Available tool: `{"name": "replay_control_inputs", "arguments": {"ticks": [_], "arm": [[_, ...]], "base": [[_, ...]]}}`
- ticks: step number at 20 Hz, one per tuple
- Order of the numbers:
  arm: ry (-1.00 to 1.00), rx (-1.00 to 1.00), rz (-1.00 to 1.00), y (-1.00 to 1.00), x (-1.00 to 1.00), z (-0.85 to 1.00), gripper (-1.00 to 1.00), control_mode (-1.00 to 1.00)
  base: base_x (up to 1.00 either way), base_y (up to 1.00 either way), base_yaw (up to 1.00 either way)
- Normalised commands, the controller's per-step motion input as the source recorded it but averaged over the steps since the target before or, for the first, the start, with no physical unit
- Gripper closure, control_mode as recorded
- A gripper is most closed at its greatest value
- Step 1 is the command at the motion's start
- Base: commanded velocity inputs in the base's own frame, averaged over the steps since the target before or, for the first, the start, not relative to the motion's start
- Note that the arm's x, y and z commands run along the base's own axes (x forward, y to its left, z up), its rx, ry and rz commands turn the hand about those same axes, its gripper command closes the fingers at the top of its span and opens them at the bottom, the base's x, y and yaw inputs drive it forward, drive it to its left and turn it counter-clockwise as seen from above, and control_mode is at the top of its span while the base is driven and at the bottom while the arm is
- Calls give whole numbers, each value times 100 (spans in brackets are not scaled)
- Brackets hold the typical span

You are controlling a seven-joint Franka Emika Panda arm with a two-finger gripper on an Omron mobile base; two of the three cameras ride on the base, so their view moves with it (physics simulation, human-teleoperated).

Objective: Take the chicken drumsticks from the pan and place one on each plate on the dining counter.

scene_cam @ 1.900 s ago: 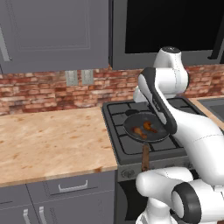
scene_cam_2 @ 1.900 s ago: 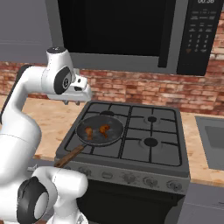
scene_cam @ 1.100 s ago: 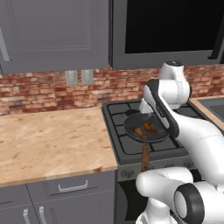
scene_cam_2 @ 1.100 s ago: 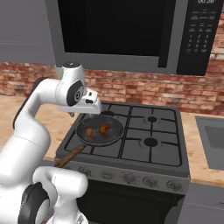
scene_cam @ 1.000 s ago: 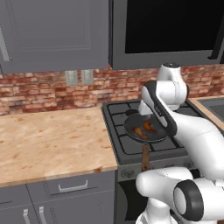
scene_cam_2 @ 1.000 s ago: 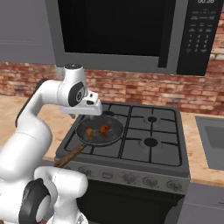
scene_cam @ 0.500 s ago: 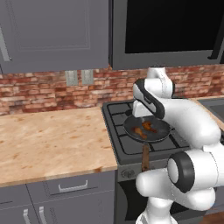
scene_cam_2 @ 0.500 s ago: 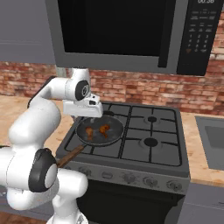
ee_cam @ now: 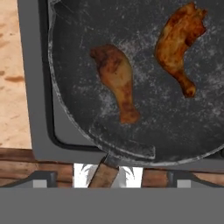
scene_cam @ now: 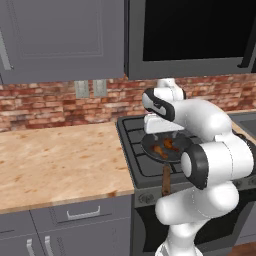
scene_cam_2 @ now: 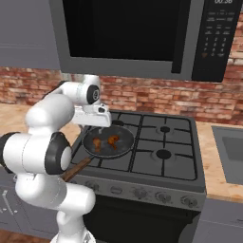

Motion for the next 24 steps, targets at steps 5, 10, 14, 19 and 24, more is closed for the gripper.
{"name": "replay_control_inputs", "arguments": {"ticks": [5, 10, 14, 19, 24], "arm": [[-9, 1, 0, 0, 2, -40, -100, -100], [-11, 6, 0, 0, 1, -32, -100, -100], [-8, 5, 0, 0, 6, -25, -100, -100], [-1, 3, 0, 0, 21, -21, -100, -100], [4, 0, 0, 0, 35, -12, -100, -100]], "base": [[0, 0, 0], [0, 0, 0], [0, 0, 0], [0, 0, 0], [0, 0, 0]]}}
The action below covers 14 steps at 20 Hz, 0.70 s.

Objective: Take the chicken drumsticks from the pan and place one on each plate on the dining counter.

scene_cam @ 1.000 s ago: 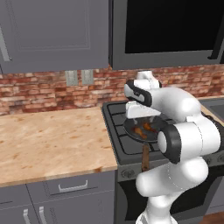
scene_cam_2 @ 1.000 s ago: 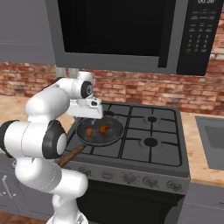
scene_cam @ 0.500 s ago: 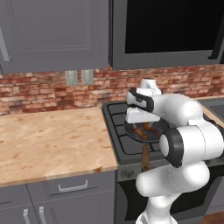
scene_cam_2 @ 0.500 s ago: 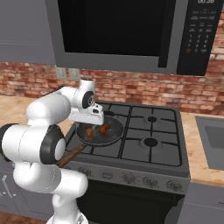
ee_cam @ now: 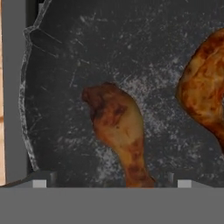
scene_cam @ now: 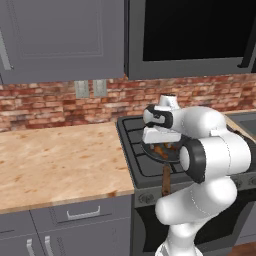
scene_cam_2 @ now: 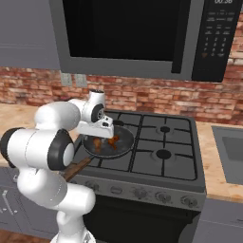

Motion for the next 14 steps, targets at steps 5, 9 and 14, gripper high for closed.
{"name": "replay_control_inputs", "arguments": {"ticks": [5, 9, 14], "arm": [[6, 0, 0, 0, 31, -10, -100, -100], [2, 0, 0, 0, 16, -16, -100, -100], [0, -1, 0, 0, 6, -22, -100, -100]], "base": [[0, 0, 0], [0, 0, 0], [0, 0, 0]]}}
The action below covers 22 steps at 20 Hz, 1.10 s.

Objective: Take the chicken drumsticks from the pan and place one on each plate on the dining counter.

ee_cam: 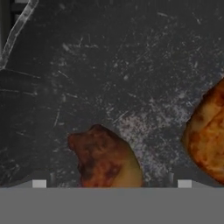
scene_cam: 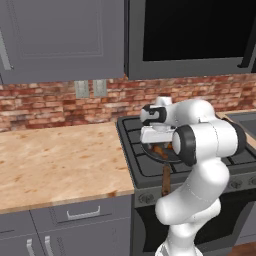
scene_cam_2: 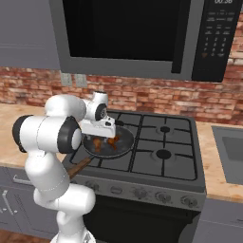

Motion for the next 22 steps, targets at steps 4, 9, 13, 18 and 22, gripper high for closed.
{"name": "replay_control_inputs", "arguments": {"ticks": [4, 9, 13, 18, 22], "arm": [[0, -1, 0, 0, 3, -21, -100, -100], [0, 0, 0, 0, 0, -14, -100, -100], [0, 0, 0, 0, 0, -11, -100, -100], [0, 0, -1, 0, 0, -9, -100, -100], [0, 0, -4, 0, -12, -3, -100, -100]], "base": [[0, 0, 0], [0, 0, 0], [0, 0, 0], [0, 0, 0], [0, 0, 0]]}}
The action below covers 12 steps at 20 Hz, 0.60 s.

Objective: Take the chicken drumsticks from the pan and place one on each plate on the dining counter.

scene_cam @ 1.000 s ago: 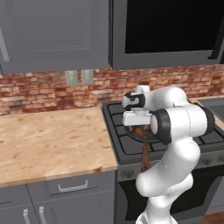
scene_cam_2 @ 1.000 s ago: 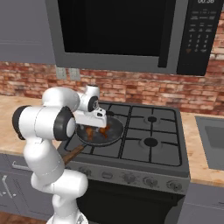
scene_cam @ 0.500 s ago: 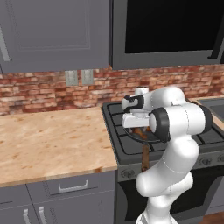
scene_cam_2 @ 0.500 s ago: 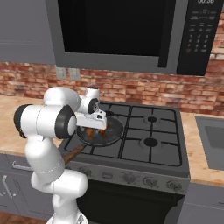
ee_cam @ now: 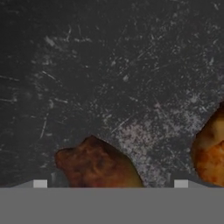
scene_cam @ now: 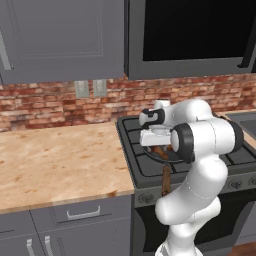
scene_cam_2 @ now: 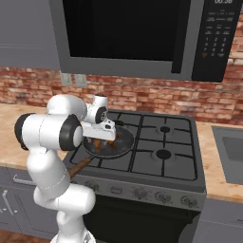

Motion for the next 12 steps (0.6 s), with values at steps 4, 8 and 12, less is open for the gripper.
{"name": "replay_control_inputs", "arguments": {"ticks": [4, 8, 12], "arm": [[-1, 0, -7, 0, -20, -3, -100, -100], [0, 0, -7, 1, -8, -7, -100, -100], [-1, 0, -3, 2, 0, -7, -100, -100]], "base": [[0, 0, 0], [0, 0, 0], [0, 0, 0]]}}
